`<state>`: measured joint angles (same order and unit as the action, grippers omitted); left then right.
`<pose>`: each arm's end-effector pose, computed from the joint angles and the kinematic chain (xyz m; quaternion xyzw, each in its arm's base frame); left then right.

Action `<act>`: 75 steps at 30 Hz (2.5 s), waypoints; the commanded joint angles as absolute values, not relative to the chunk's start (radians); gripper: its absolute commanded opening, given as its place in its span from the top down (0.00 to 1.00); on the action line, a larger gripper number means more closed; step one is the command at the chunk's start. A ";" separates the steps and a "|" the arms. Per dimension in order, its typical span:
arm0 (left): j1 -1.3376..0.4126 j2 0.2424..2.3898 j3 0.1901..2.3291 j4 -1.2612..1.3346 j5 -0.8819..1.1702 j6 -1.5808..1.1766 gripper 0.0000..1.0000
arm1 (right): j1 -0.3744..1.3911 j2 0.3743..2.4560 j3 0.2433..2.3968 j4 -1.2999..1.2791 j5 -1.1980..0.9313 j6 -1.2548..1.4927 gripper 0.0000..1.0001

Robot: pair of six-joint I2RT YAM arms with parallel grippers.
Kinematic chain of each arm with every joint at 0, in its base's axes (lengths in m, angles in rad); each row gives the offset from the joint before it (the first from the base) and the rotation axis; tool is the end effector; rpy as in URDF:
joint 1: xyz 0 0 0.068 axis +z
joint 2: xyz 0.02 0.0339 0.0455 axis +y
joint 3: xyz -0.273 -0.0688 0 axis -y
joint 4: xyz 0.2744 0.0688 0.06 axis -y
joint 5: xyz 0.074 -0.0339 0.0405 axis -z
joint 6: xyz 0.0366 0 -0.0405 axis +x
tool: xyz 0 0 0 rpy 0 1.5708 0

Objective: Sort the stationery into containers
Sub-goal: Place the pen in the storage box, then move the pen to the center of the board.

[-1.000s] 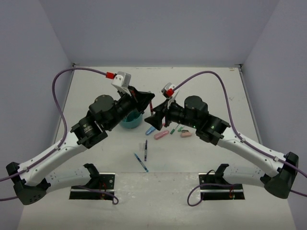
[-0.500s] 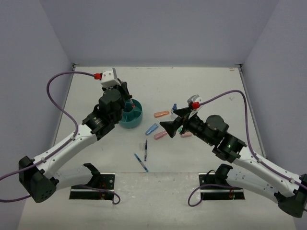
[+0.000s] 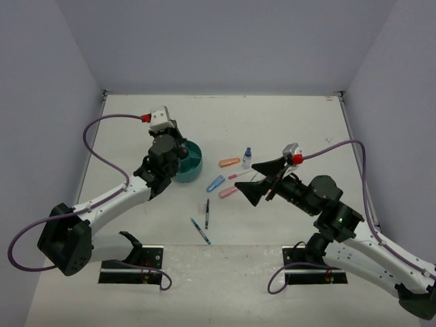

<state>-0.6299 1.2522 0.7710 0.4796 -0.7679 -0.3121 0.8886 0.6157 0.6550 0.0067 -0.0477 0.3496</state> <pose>0.2621 -0.1596 0.2988 -0.1575 0.6898 -0.0610 0.7041 0.1118 0.1404 0.3470 -0.2005 0.6609 0.4330 0.5792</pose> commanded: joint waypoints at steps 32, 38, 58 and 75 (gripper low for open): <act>-0.597 0.983 0.917 -0.225 -0.446 -0.639 0.00 | 0.889 1.094 0.809 -0.271 0.188 0.727 0.07; -0.597 0.872 1.070 -0.635 -0.424 -0.649 0.00 | 0.990 1.302 0.912 -0.346 0.257 0.925 0.41; -0.597 0.626 0.984 -0.868 -0.517 -0.497 0.00 | 1.217 1.771 1.236 -0.636 0.370 1.108 0.58; -0.597 0.473 0.841 -0.741 -0.646 -0.579 0.00 | 1.212 1.892 1.317 -0.692 0.377 1.095 0.68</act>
<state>-0.5968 0.4953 0.8391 -0.7909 -0.5925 -0.5498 1.2152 1.8707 1.2781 -0.6738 0.3321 1.0767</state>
